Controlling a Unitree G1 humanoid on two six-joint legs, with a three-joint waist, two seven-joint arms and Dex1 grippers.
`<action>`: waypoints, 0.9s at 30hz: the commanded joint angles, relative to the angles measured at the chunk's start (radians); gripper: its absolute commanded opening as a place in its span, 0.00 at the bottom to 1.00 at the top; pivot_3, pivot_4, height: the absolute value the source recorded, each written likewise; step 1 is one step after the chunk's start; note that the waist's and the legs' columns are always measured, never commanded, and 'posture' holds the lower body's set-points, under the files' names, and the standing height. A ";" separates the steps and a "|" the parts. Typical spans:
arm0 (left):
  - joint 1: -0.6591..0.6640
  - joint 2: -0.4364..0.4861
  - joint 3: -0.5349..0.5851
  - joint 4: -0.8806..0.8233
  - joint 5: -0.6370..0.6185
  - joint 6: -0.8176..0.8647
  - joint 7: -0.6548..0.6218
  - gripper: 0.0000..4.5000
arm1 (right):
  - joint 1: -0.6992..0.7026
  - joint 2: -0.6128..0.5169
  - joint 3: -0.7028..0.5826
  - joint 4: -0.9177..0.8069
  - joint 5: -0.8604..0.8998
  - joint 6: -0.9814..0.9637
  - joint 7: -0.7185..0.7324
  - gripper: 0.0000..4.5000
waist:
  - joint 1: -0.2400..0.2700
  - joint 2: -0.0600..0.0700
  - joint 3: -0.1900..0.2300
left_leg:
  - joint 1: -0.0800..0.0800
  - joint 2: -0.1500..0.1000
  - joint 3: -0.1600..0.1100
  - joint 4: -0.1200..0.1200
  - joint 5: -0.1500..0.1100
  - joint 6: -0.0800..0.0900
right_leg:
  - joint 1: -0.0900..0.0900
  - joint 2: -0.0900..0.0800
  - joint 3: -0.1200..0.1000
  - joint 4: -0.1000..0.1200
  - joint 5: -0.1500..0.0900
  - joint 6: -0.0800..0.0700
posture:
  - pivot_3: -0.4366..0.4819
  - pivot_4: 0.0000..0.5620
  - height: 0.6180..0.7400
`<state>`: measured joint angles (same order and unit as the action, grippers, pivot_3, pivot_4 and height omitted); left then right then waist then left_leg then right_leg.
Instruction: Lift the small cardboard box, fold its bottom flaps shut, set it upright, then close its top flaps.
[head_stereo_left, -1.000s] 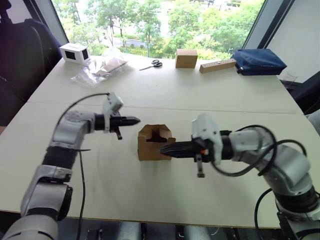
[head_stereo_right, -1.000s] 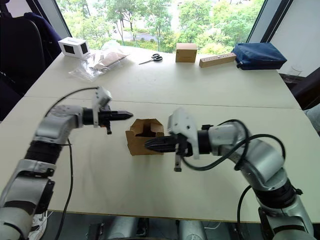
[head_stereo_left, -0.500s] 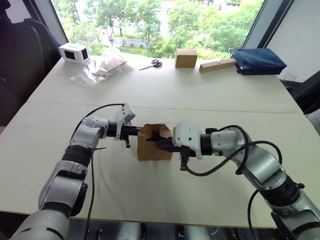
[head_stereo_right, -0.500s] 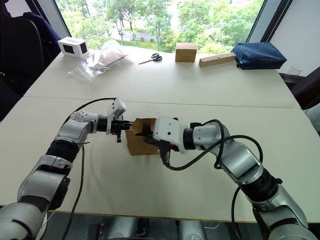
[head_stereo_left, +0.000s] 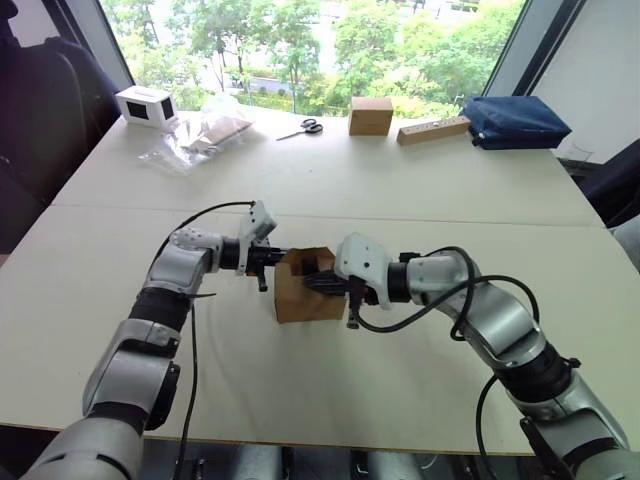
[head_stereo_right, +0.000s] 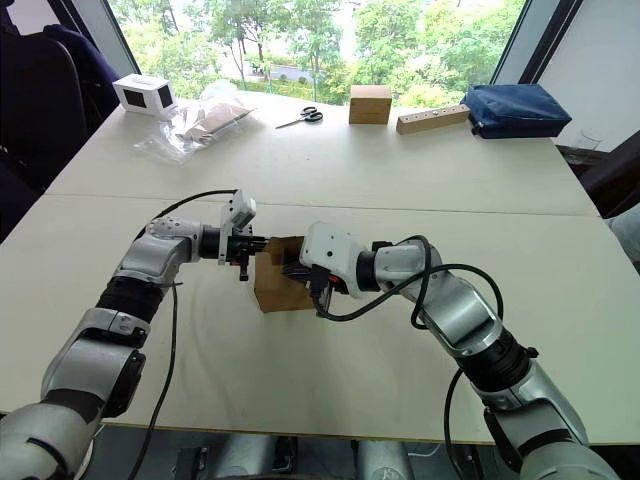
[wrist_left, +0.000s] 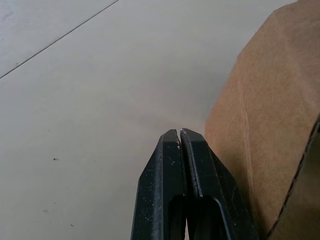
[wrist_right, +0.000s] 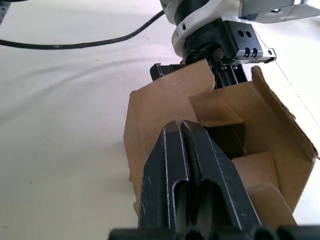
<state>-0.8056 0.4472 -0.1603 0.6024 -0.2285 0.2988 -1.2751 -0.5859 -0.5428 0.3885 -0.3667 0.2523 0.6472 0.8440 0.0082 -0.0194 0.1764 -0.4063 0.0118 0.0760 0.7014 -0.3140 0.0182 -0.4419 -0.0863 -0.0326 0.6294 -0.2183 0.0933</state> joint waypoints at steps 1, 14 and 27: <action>-0.002 0.002 0.031 -0.041 -0.019 0.009 0.003 0.01 | -0.010 0.016 -0.001 0.002 -0.010 -0.018 0.003 0.00 | 0.001 0.000 0.000 | 0.000 0.000 0.000 0.000 0.000 0.000 | 0.000 0.000 0.000 0.000 0.000 0.000 | 0.48 0.27 1.00; 0.022 0.016 0.056 -0.076 -0.019 0.042 0.021 0.01 | 0.009 0.088 0.007 0.063 -0.023 -0.026 -0.004 0.00 | -0.003 0.000 0.000 | 0.000 0.000 0.000 0.000 0.000 0.000 | 0.000 0.000 0.000 0.000 0.000 0.000 | 0.48 0.27 1.00; 0.094 0.105 0.269 -0.286 -0.177 0.259 0.158 0.01 | 0.017 0.105 -0.001 0.081 -0.025 -0.040 0.003 0.00 | -0.020 0.000 0.000 | 0.000 0.003 -0.001 0.000 0.001 -0.002 | 0.000 0.000 0.000 0.001 0.000 0.000 | 0.48 0.27 1.00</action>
<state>-0.7134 0.5441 0.0710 0.3886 -0.3588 0.5183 -1.1304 -0.5653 -0.4423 0.3977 -0.2750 0.2282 0.6245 0.8429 -0.0116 -0.0193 0.1764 -0.4062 0.0144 0.0751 0.7012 -0.3128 0.0160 -0.4419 -0.0866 -0.0327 0.6300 -0.2183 0.0933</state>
